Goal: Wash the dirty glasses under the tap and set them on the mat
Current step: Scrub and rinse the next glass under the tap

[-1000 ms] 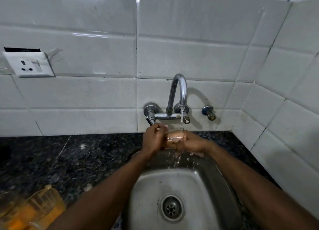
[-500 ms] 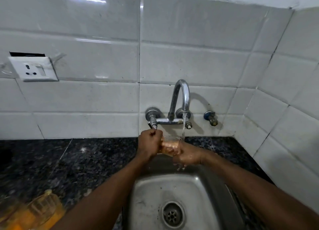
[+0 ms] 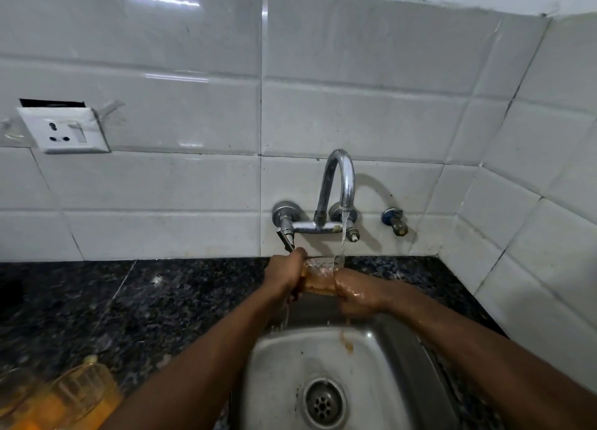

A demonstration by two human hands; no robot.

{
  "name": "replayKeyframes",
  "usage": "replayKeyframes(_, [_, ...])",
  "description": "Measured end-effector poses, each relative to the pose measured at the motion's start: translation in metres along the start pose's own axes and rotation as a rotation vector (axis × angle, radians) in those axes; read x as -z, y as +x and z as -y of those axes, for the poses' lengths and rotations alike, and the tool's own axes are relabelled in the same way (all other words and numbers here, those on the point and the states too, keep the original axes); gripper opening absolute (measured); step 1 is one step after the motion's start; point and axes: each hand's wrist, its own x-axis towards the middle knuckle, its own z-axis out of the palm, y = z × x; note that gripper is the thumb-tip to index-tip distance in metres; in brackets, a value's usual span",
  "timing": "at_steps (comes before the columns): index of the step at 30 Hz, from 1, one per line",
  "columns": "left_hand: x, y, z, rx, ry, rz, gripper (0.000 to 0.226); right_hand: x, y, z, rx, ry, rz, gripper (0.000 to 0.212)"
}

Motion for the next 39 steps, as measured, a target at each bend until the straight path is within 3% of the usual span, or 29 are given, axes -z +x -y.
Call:
replayKeyframes(2, [-0.002,0.006,0.006,-0.253,-0.053,-0.046,0.039,0.002,-0.001,0.003,-0.003,0.11,-0.03,0.06])
replayKeyframes(4, [-0.001,0.006,0.01,-0.525,-0.073,-0.094,0.025,0.004,-0.001,0.006,0.048,0.174,-0.059,0.061])
replayKeyframes(5, [-0.002,0.005,0.009,-0.563,-0.076,-0.122,0.021,0.002,0.0,0.004,0.069,0.197,-0.06,0.062])
replayKeyframes(6, [-0.002,0.008,0.009,-0.533,-0.065,-0.134,0.023,0.002,-0.001,0.006,0.058,0.153,-0.062,0.06])
replayKeyframes(8, [-0.002,0.01,0.003,-0.281,-0.019,-0.093,0.028,0.0,-0.001,0.007,0.13,-0.1,-0.098,0.059])
replayKeyframes(10, [0.001,0.01,0.001,-0.07,0.019,-0.015,0.04,-0.005,0.0,0.003,0.141,-0.157,-0.093,0.065])
replayKeyframes(11, [0.002,0.011,0.003,-0.091,0.029,0.002,0.049,-0.005,-0.001,0.005,0.147,-0.114,-0.083,0.067])
replayKeyframes(13, [0.002,0.012,0.007,-0.304,-0.017,-0.047,0.058,0.0,-0.004,0.015,0.156,0.04,-0.101,0.064])
replayKeyframes(15, [0.001,0.008,0.011,-0.483,-0.06,-0.118,0.039,0.003,-0.006,0.018,0.163,0.112,-0.1,0.055])
replayKeyframes(16, [0.0,0.008,0.011,-0.455,-0.08,-0.145,0.034,0.005,-0.005,0.018,0.178,0.094,-0.122,0.051])
replayKeyframes(20, [0.0,0.0,0.001,0.086,-0.09,-0.001,0.032,0.003,-0.004,0.014,0.193,-0.127,-0.123,0.04])
replayKeyframes(22, [0.0,0.004,0.004,0.016,-0.104,0.018,0.044,-0.001,-0.005,0.013,0.144,0.028,-0.119,0.048])
replayKeyframes(25, [-0.002,0.01,0.011,-0.365,-0.119,-0.095,0.047,0.007,-0.011,0.021,0.076,0.423,-0.141,0.056])
replayKeyframes(26, [-0.003,0.008,0.01,-0.411,-0.096,-0.113,0.044,0.007,-0.011,0.02,0.059,0.459,-0.146,0.054])
replayKeyframes(28, [-0.002,0.005,0.001,-0.323,-0.082,-0.102,0.039,0.007,-0.01,0.023,0.1,0.354,-0.16,0.048])
replayKeyframes(30, [0.0,0.003,-0.005,-0.038,-0.066,-0.015,0.034,0.002,-0.011,0.016,0.129,0.149,-0.181,0.058])
replayKeyframes(32, [0.002,0.001,-0.006,0.083,-0.05,0.077,0.036,0.003,-0.012,0.013,0.128,0.15,-0.174,0.062])
replayKeyframes(33, [0.001,0.003,-0.004,0.049,-0.062,0.077,0.041,0.004,-0.012,0.015,0.143,0.241,-0.195,0.058])
replayKeyframes(35, [-0.004,0.008,0.005,-0.207,-0.131,-0.008,0.044,0.005,-0.011,0.018,0.128,0.499,-0.251,0.054])
replayKeyframes(37, [-0.006,0.003,0.006,-0.377,-0.189,-0.088,0.036,0.002,-0.011,0.017,0.107,0.571,-0.27,0.056])
replayKeyframes(39, [-0.005,0.002,0.001,-0.247,-0.188,-0.085,0.032,0.002,-0.012,0.024,0.106,0.479,-0.261,0.057])
